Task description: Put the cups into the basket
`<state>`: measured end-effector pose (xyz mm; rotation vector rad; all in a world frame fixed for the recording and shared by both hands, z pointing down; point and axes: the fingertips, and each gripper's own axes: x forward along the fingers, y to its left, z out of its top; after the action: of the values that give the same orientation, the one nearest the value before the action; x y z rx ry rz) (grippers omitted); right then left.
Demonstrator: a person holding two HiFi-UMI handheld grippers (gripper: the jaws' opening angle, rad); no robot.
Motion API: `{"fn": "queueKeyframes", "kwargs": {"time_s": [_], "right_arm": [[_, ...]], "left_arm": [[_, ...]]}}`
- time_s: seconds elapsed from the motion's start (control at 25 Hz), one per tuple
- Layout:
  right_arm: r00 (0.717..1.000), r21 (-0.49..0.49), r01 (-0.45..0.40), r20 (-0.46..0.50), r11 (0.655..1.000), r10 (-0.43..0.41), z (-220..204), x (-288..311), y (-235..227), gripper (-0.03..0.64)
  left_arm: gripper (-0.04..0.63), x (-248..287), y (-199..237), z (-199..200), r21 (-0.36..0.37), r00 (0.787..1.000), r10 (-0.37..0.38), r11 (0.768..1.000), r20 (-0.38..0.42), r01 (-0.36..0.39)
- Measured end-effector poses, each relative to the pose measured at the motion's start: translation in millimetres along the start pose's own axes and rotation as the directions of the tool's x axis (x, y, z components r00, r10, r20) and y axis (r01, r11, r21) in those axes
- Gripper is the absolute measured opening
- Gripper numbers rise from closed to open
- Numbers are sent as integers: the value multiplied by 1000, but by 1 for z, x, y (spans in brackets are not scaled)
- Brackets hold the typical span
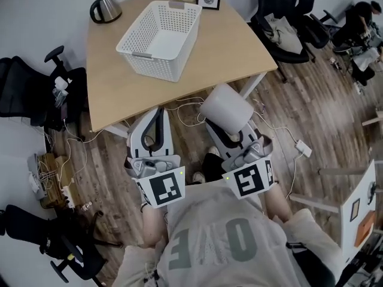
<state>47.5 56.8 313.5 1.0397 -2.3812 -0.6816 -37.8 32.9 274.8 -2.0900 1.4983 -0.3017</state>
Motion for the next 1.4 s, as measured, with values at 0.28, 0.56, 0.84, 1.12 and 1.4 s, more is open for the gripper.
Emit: {"fn": "queueKeyframes", "kwargs": {"time_s": [0.28, 0.56, 0.84, 1.12, 1.4], "right_arm": [[999, 0, 1, 33, 1000, -1, -14, 38, -22, 32], [997, -27, -36, 74, 999, 38, -26, 101, -67, 32], [994, -22, -59, 91, 998, 61, -22, 177, -131, 32], [987, -23, -127, 94, 992, 128, -40, 241, -174, 32], [977, 9, -162, 139, 987, 159, -56, 290, -210, 32]], "left_arm": [[9, 29, 15, -22, -8, 999, 39, 999, -30, -39], [9, 90, 39, -45, 47, 995, 74, 996, -59, -72], [9, 154, 96, -83, 16, 978, 138, 990, -159, -137], [9, 218, 130, -101, 45, 960, 189, 982, -207, -183], [9, 279, 141, -109, 44, 957, 193, 981, -217, -188]]}}
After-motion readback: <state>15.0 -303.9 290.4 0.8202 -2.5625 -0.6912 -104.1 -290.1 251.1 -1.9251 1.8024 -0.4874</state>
